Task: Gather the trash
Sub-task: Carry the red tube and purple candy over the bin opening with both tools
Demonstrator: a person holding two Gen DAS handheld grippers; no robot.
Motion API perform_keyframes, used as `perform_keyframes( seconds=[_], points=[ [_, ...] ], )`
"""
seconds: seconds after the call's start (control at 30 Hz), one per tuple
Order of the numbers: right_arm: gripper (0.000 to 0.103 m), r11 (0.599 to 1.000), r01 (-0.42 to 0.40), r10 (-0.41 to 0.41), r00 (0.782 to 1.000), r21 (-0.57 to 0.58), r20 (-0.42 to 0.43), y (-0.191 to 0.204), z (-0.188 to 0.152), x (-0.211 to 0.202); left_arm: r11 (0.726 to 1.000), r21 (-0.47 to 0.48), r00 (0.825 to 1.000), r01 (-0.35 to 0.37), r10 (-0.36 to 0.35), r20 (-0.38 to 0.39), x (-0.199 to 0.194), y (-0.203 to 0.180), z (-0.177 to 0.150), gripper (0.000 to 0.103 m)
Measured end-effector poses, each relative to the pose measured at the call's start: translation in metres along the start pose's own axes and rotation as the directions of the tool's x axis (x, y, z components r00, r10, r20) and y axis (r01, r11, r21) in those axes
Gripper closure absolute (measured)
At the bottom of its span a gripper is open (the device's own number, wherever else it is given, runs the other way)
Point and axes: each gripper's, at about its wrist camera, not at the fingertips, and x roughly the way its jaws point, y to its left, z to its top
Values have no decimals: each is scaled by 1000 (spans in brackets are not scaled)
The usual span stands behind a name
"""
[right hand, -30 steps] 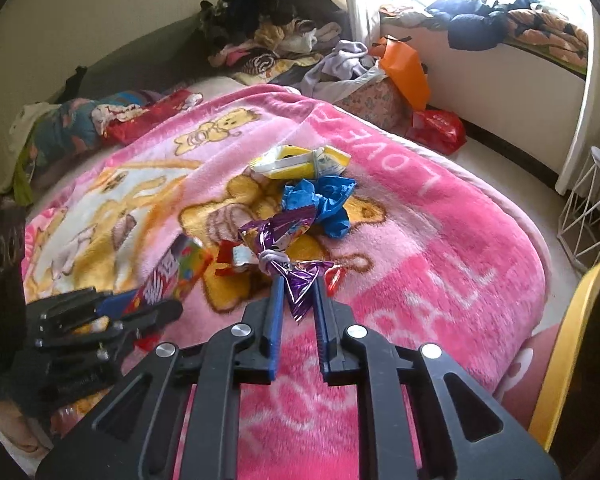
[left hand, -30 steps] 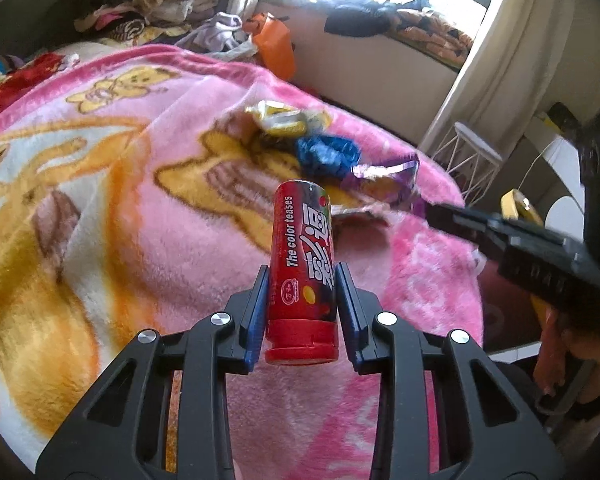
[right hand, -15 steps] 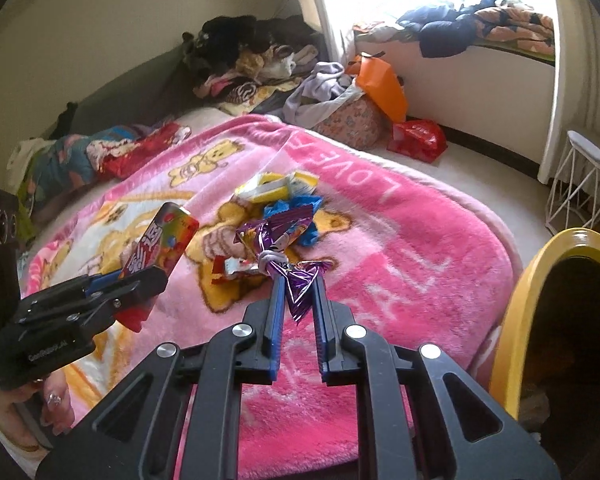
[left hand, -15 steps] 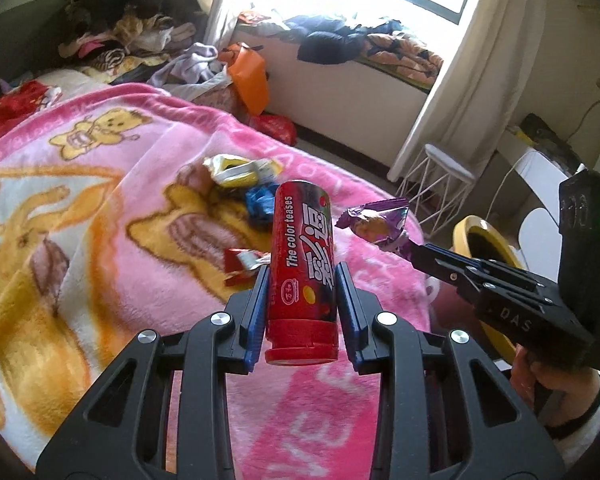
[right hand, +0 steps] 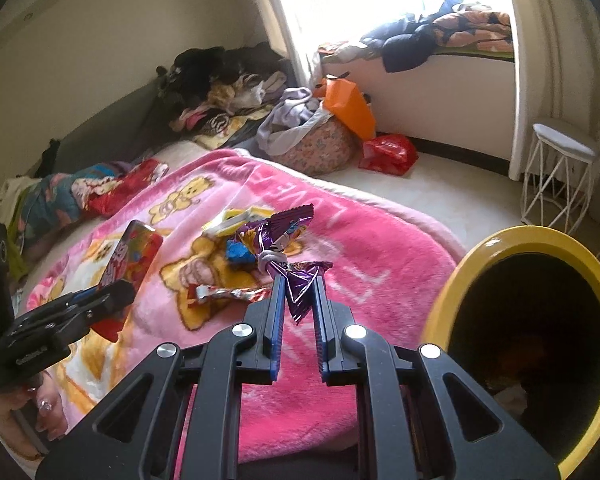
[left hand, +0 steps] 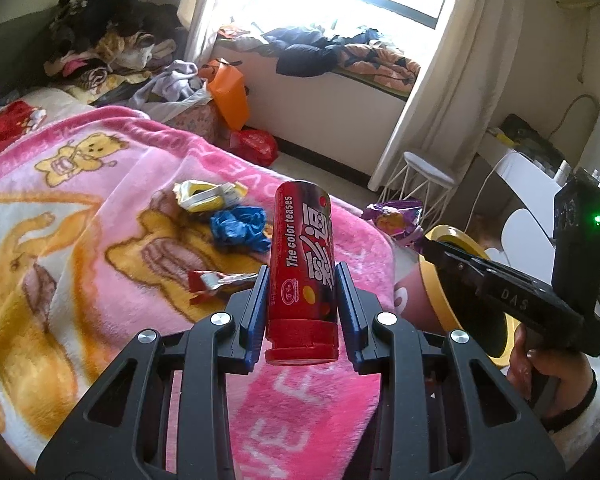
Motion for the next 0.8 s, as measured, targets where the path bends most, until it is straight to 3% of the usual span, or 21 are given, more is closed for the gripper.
perform_keyframes(
  seconds=[0.8],
  points=[
    [90,983,107,-118,991,148,66,-71,-9,-52,995,68,998,68,-68,5,3,-52,2,77]
  ],
)
